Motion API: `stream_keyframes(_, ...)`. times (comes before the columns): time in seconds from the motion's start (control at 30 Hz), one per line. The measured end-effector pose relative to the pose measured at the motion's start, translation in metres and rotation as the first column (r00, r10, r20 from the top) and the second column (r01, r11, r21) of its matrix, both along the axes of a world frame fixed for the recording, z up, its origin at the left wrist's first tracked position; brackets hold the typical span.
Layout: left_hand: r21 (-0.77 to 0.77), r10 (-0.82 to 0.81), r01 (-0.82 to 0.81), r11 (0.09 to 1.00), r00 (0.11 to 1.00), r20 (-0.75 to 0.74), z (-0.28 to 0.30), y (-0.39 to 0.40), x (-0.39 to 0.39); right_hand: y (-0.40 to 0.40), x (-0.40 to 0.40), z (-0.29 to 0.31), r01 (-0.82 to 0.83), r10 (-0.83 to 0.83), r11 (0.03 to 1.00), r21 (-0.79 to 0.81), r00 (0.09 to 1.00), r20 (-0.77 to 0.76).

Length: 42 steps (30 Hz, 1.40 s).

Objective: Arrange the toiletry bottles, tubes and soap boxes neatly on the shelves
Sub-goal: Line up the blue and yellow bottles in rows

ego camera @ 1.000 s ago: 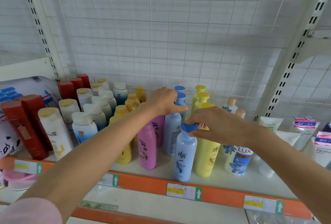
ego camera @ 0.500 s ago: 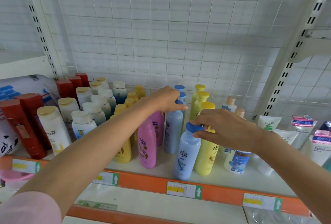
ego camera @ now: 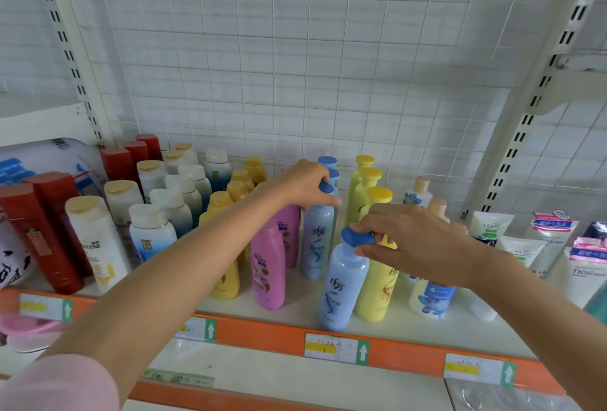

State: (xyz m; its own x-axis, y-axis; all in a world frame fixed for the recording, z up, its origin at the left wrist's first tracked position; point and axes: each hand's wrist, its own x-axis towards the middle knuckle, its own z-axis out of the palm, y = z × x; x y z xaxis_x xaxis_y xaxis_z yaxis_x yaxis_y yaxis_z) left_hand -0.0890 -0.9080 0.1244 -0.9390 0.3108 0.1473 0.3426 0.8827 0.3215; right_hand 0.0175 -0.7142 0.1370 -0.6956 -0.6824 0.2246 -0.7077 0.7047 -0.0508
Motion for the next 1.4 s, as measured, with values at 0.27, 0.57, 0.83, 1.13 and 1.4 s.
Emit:
stream_keyframes(0.27, 0.161, -0.056, 0.057, 0.985, 0.998, -0.009, -0.004, 0.0, 0.006, 0.001, -0.002, -0.004, -0.004, 0.004, 1.0, -0.02, 1.0, -0.025)
stream_keyframes(0.57, 0.105, -0.103, 0.105, 0.989, 0.994, -0.025, -0.005, 0.002, 0.002, -0.003, -0.008, -0.006, -0.025, 0.024, 0.999, -0.035, 0.999, -0.039)
stream_keyframes(0.83, 0.067, -0.118, 0.117, 0.991, 0.993, 0.006, -0.004, -0.001, -0.007, -0.015, -0.014, -0.004, 0.026, -0.027, 1.0, 0.012, 0.995, 0.096)
stream_keyframes(1.13, 0.073, -0.173, 0.171, 0.983, 0.985, 0.019, -0.006, -0.004, -0.004, -0.04, -0.026, -0.016, 0.106, -0.095, 0.993, -0.052, 0.981, 0.17)
stream_keyframes(1.4, 0.032, -0.148, 0.147, 0.989, 0.988, 0.039, -0.008, -0.006, -0.006, -0.052, -0.04, -0.018, 0.106, -0.084, 0.989, -0.104, 0.977, 0.195)
